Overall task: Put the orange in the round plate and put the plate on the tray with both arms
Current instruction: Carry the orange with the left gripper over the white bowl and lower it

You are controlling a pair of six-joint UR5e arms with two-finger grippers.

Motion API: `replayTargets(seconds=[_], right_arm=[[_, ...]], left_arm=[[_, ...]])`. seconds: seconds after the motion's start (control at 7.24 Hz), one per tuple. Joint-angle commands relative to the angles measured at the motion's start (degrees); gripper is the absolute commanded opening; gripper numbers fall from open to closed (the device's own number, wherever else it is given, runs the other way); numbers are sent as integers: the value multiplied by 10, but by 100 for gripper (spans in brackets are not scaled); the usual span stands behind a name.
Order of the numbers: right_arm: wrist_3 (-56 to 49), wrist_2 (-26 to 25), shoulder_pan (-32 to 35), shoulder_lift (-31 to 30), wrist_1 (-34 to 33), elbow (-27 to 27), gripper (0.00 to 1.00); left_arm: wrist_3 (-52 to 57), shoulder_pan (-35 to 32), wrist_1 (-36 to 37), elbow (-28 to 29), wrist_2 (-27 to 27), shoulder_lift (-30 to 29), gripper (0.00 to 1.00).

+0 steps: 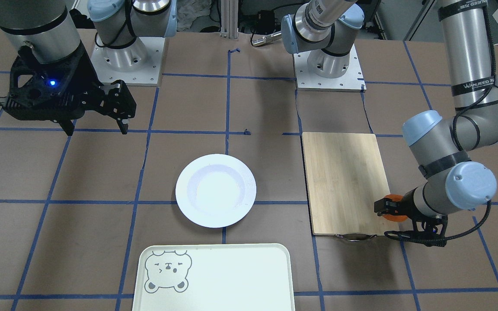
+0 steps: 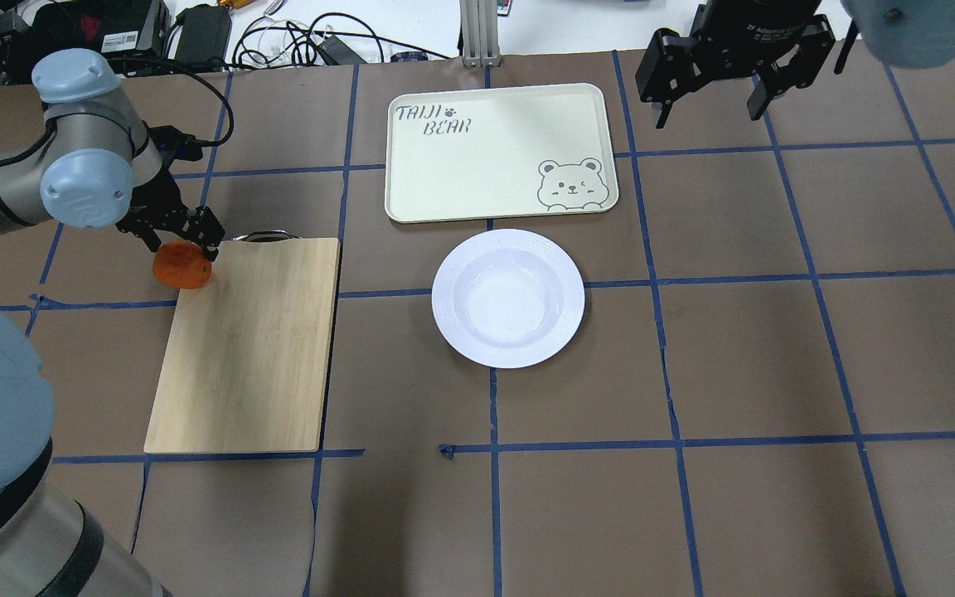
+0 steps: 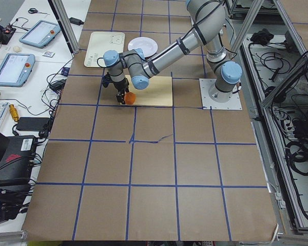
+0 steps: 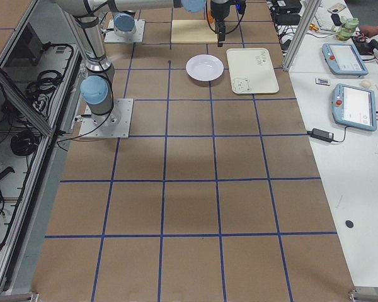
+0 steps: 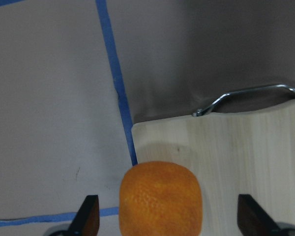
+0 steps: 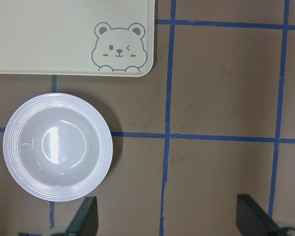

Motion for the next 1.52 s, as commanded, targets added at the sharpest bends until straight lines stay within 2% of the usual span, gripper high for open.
replayTargets(seconds=[0.0, 0.14, 0.28, 0.55, 0.69, 0.83, 0.97, 1.11, 1.24, 1.38], right_arm=[[0, 0, 1, 0, 0, 0, 100], [0, 0, 1, 0, 0, 0, 100], [0, 0, 1, 0, 0, 0, 100], [1, 0, 1, 0, 0, 0, 100], [1, 0, 0, 0, 0, 0, 100], [0, -1, -2, 0, 0, 0, 100], [0, -1, -2, 0, 0, 0, 100], [0, -1, -2, 0, 0, 0, 100], [0, -2, -2, 0, 1, 0, 100], [0, -2, -2, 0, 1, 0, 100]], left_arm=[[2, 0, -34, 1, 1, -6, 93], [3, 0, -35, 2, 1, -6, 72], [3, 0, -36, 6, 3, -6, 34], [-1, -10, -56, 10, 3, 12, 3], [-7, -39, -60, 20, 3, 20, 1], [-43, -103, -65, 35, 7, 33, 1], [-145, -165, -82, 49, -1, 34, 0], [-271, -218, -84, 51, -28, 33, 1], [-333, -260, -84, 46, -87, 32, 1], [-418, -296, -77, 48, -102, 24, 1]])
